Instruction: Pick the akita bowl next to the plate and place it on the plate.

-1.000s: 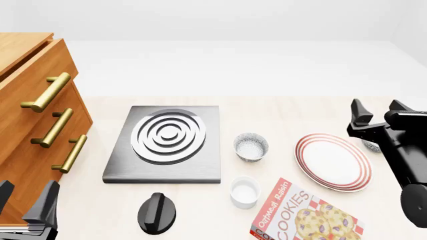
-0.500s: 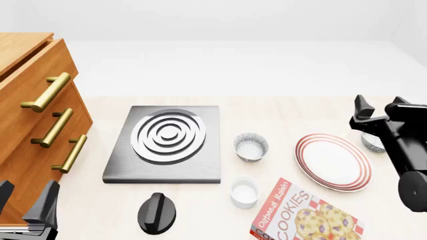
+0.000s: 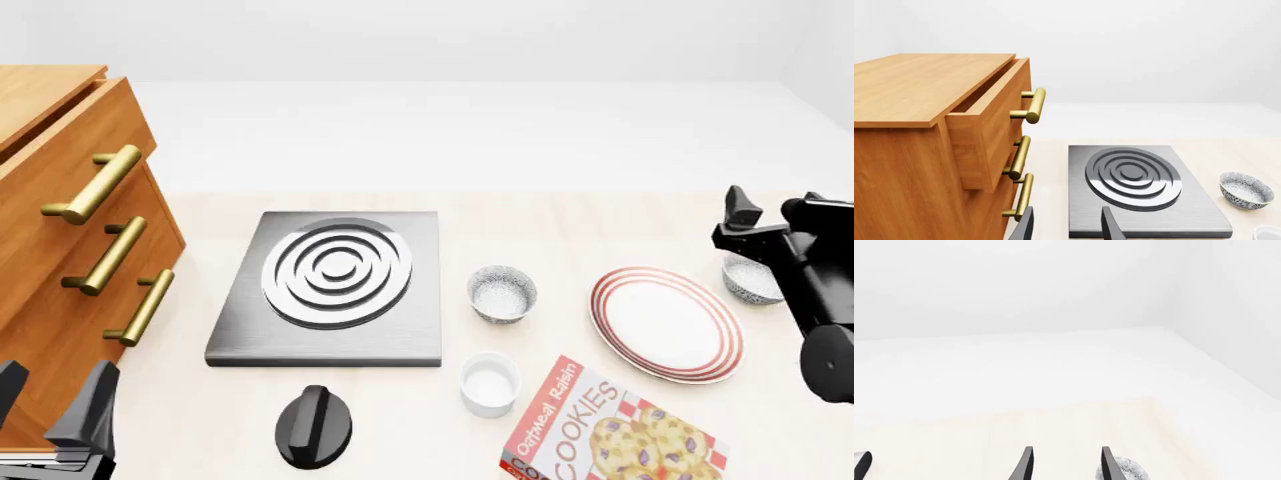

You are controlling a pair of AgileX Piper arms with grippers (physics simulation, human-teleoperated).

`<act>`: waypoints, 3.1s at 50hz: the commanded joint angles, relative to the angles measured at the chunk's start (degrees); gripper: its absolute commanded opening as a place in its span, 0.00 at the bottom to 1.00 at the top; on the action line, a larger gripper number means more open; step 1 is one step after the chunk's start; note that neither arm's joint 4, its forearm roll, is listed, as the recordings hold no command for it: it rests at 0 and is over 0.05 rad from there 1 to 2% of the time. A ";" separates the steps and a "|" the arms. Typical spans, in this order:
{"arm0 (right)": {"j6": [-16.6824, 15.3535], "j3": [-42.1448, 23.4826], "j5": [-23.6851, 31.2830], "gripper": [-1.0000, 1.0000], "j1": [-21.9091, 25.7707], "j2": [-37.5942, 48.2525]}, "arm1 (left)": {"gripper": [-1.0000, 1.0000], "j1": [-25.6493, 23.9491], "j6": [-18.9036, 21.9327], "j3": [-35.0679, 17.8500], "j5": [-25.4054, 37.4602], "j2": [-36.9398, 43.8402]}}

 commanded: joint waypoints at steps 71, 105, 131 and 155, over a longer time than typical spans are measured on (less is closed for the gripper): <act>1.48 -3.33 1.16 1.00 -9.51 3.29 | 1.00 0.00 0.00 0.00 0.00 0.00; 1.87 -4.57 0.39 1.00 -12.22 6.36 | 1.00 0.00 0.00 0.00 0.00 0.00; 2.05 -4.77 -0.16 1.00 -13.59 7.63 | 1.00 0.00 0.00 0.00 0.00 0.00; 2.30 -4.66 -0.27 1.00 -14.91 8.17 | 1.00 0.00 0.00 0.00 0.00 0.00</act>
